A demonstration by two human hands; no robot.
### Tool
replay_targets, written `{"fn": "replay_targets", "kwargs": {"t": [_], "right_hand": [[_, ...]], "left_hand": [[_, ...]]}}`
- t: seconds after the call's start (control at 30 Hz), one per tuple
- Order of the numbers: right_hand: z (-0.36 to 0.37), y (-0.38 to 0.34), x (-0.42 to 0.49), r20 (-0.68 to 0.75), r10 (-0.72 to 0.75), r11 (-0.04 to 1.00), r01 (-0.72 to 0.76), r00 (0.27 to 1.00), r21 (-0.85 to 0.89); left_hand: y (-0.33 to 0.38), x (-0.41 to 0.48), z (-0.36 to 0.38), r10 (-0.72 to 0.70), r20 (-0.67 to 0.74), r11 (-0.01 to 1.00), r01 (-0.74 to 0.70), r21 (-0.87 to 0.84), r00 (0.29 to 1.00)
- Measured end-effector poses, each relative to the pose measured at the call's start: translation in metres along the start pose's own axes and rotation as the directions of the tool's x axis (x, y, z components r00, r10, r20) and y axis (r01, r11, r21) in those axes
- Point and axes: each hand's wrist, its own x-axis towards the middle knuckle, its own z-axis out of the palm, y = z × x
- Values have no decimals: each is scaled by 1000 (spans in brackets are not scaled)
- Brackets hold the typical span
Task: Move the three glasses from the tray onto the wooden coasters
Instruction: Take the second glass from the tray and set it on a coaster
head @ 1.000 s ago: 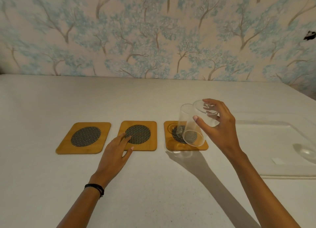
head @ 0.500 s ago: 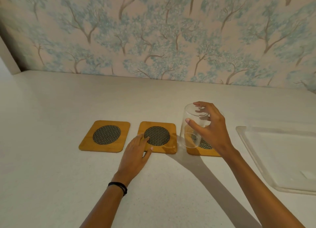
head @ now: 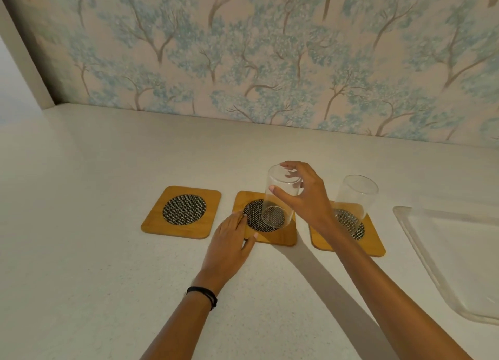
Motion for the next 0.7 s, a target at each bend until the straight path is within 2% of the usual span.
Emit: {"fn": "replay_targets", "kwargs": {"t": [0.27, 0.7], "right_hand": [[23, 2, 7, 59, 17, 1000, -17, 998, -4], [29, 4, 10, 78, 39, 999, -39, 996, 4]], "left_hand": [[0, 0, 0, 8, -13, 1000, -8, 1, 1000], [-2, 2, 3, 7, -15, 1000, -7, 18, 1000]]}}
